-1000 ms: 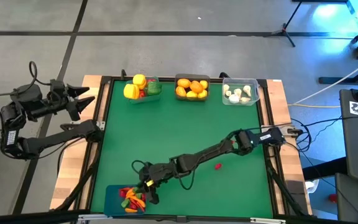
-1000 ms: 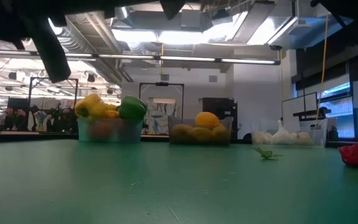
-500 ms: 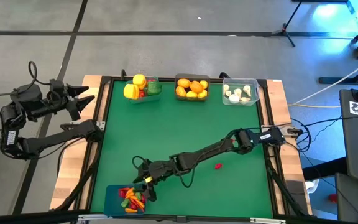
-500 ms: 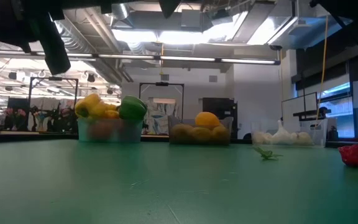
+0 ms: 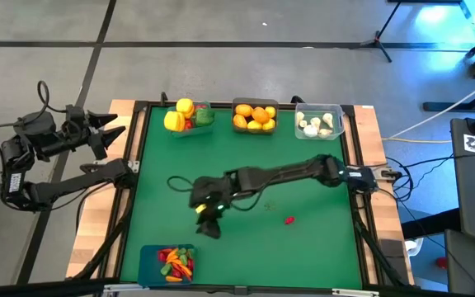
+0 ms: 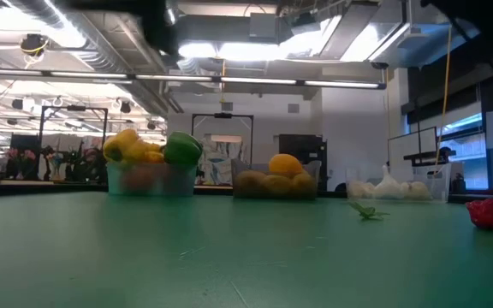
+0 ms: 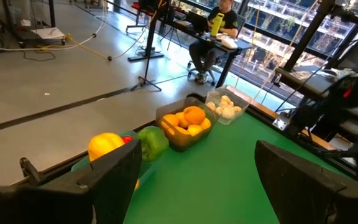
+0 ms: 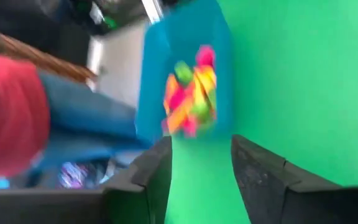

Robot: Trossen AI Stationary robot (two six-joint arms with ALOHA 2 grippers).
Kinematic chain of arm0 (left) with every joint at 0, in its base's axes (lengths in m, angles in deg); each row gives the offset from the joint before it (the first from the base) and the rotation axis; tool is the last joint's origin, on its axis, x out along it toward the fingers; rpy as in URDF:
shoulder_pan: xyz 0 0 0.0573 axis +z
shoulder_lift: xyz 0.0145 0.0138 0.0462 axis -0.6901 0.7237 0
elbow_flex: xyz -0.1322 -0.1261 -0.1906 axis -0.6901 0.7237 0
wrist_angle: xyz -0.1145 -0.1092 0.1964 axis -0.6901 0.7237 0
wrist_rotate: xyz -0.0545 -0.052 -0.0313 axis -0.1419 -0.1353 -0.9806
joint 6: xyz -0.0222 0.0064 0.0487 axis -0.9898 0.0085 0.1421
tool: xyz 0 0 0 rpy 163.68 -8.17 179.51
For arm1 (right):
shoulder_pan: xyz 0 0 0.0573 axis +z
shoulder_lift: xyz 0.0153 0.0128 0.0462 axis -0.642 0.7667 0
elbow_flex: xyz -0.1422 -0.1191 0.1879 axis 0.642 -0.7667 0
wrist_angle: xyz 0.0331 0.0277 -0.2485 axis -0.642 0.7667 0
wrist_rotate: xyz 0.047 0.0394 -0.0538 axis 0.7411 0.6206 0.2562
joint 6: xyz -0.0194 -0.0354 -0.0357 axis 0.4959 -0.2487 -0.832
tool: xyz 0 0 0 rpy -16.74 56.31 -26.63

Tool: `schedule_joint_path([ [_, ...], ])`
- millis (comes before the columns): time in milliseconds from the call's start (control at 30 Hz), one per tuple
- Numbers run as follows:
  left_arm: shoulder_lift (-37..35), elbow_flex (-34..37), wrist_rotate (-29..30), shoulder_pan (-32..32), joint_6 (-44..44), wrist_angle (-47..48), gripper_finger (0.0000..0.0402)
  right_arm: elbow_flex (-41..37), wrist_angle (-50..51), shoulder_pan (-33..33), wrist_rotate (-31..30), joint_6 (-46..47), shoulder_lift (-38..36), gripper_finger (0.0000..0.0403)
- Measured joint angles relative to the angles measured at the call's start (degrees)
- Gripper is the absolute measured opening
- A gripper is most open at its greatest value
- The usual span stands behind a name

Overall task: Sort produce into baskets
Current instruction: Put the red chili pepper into the dark blue bin

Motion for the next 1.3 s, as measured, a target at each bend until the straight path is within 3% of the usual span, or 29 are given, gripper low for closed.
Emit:
schedule_joint_path([
  [133, 0.0, 0.0, 0.01, 0.0, 0.91, 0.02, 0.0308, 0.03, 17.7, 0.29, -4.28, -6.77, -8.14, 0.0154],
  [300, 0.0, 0.0, 0.01, 0.0, 1.07, 0.02, 0.0308, 0.03, 33.05, 3.77, -20.98, -9.32, -17.17, 0.0149],
  [467, -0.01, 0.0, 0.0, 0.0, 1.11, 0.02, 0.0308, 0.07, 55.69, 9.61, -41.21, 1.51, -22.54, 0.0149],
  [533, 0.0, 0.0, 0.01, 0.0, 1.37, 0.02, 0.0308, -1.91, 54.97, 11.87, -44.2, 5.37, -23.45, 0.0151],
  [733, -0.02, 0.0, -0.01, 0.01, 2.04, 0.02, 0.0308, -15.46, 55.37, 16.72, -41.83, 14.82, -28.89, 0.015],
  [800, -0.02, 0.0, -0.01, -0.01, 2.55, 0.04, 0.0308, -22.98, 49.2, 17.16, -40.96, 18.67, -31.44, 0.015],
  [1000, -0.02, 0.0, -0.01, -0.01, 3.06, 0.04, 0.0308, -44.53, 39.63, 17.94, -31.01, 27.64, -40.56, 0.0156],
  [1133, -0.02, 0.0, -0.03, -0.01, 3.1, 0.06, 0.0308, -54.2, 27.71, 17.75, -23.71, 28.66, -43.6, 0.0167],
  [1300, -0.02, 0.0, -0.03, -0.01, 3.13, 0.11, 0.0308, -60.67, 18.48, 17.73, -22.44, 26.12, -42.81, 0.0209],
])
